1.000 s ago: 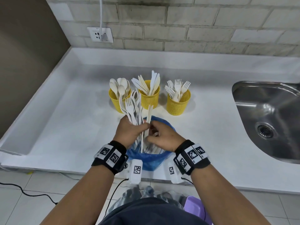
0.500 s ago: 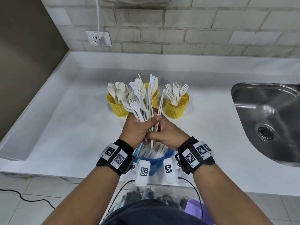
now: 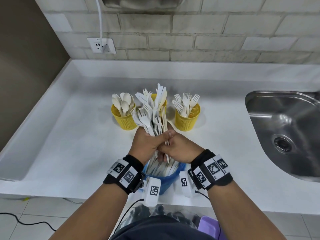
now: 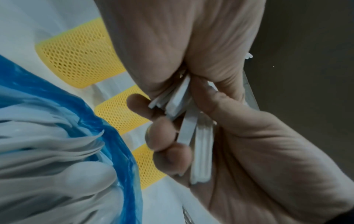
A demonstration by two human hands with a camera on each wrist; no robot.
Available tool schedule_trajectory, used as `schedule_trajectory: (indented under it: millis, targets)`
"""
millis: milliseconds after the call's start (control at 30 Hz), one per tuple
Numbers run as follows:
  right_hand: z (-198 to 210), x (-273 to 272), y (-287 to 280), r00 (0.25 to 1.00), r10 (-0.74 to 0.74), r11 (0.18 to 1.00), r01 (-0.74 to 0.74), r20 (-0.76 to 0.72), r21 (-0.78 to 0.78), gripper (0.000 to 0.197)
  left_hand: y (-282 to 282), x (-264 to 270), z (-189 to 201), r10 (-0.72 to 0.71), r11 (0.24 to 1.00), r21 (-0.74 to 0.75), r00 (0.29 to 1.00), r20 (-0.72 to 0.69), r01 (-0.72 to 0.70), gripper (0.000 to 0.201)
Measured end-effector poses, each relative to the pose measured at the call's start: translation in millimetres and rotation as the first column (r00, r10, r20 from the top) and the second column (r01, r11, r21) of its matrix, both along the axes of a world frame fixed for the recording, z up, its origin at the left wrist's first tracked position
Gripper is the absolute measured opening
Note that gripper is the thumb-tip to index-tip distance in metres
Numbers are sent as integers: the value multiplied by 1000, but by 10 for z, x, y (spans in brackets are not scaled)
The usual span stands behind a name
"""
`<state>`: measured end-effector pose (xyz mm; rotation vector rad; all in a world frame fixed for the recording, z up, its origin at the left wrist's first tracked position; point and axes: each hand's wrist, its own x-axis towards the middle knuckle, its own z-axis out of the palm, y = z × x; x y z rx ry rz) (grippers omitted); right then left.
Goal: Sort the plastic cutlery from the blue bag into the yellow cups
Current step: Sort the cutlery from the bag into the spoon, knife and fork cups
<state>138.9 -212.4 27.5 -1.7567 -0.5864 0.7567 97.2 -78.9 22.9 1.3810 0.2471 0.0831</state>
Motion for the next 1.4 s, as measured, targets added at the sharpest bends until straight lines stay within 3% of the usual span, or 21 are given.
schedule_trajectory:
  millis: [100, 267, 400, 600, 700, 833, 1067, 1200, 1267, 1333, 1400]
  targets:
    - [-16, -4, 66, 993, -36, 999, 40, 109, -34, 63, -38, 19, 1, 41, 999, -7, 999, 4, -41, 6]
    - [-96, -12, 70, 976, -52, 997, 64, 209, -52, 80, -89, 53, -63, 67, 997, 31, 997, 42, -68, 31]
    - [-162, -5, 30, 968, -135, 985, 153, 210, -74, 81, -131, 56, -65, 79, 997, 12, 996, 38, -79, 33]
    - [-154, -58, 32, 861, -312, 928, 367, 402, -67, 65, -181, 65, -51, -4, 1000, 7, 1000, -9, 5, 40]
    - [-100, -87, 43, 870, -351, 930, 367, 345, 22, 65, -242, 57, 18, -3, 997, -83, 1000, -9, 2, 36]
    - [-87, -101, 43, 857, -429, 903, 402, 285, 151, 62, -301, 49, 98, -23, 984, -177, 1000, -20, 19, 52]
    - [-65, -176, -9, 804, -536, 843, 496, 258, 207, 44, -205, 45, 344, -225, 974, 20, 974, -8, 225, 43]
    - [-52, -175, -93, 871, -478, 873, 457, 111, 172, 19, 3, 113, 520, -96, 993, -53, 985, 142, 105, 92]
    - [-61, -181, -117, 909, -411, 907, 400, 67, 129, 12, 128, 168, 630, -76, 995, -45, 965, 252, 90, 106]
    - [-29, -184, -115, 934, -353, 932, 346, 53, 112, 10, 198, 204, 752, -148, 989, 51, 939, 312, 139, 100]
    - [43, -188, -91, 954, -299, 946, 295, 14, 134, 9, 226, 231, 833, -244, 952, 261, 913, 326, 162, 72]
